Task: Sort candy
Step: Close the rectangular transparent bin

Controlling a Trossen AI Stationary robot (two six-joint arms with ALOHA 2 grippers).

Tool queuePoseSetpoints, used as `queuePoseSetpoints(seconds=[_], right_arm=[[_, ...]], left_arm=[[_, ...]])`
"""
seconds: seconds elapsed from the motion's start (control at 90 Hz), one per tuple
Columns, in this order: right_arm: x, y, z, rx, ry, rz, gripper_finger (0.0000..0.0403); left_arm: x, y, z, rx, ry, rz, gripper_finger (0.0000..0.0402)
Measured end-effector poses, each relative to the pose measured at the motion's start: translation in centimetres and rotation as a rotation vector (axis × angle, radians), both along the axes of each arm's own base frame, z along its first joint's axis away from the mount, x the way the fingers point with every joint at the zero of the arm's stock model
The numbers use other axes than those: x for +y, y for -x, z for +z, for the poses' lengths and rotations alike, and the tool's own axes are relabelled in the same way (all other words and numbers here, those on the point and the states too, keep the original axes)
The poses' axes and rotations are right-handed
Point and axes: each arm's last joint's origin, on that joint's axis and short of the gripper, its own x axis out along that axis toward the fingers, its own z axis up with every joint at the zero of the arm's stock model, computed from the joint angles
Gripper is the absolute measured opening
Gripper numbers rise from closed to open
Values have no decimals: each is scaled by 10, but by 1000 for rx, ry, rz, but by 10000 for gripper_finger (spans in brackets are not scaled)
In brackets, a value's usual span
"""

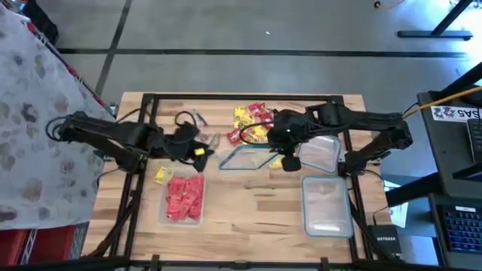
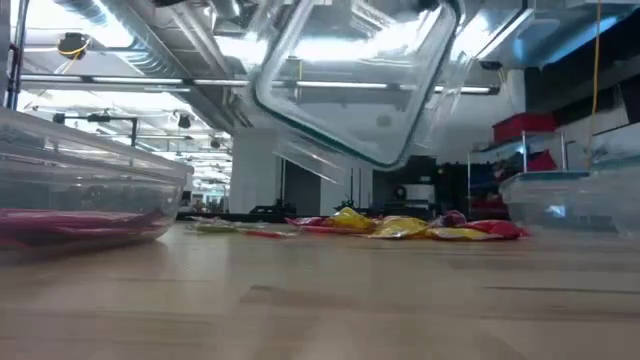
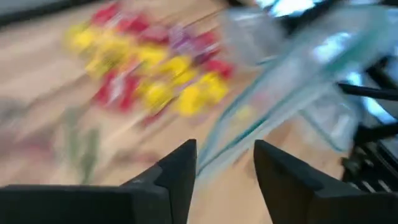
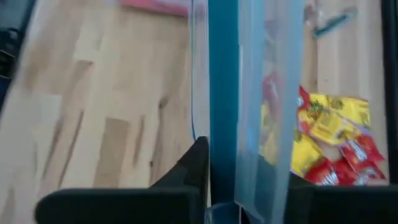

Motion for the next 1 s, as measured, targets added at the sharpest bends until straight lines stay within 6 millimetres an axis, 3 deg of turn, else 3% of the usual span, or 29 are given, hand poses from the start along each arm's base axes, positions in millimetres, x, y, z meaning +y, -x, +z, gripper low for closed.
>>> queuePoseSetpoints(seconds=[0.222,0.389,0.633,0.811,1.0], right_arm=[[4,2,9,-81,-17,33,27],[5,-1,11,-107,-23,37,27],[5,-1,11,-115,-35,46,27],[5,-2,12,-128,-44,53,27],[5,-2,12,-125,-44,53,27]], left_arm=[[3,57,-30,523,220,318,133],[-9,59,-67,598,404,362,110],[-32,80,-122,969,457,426,71],[-45,90,-148,966,432,445,52],[-64,81,-187,795,625,396,37]])
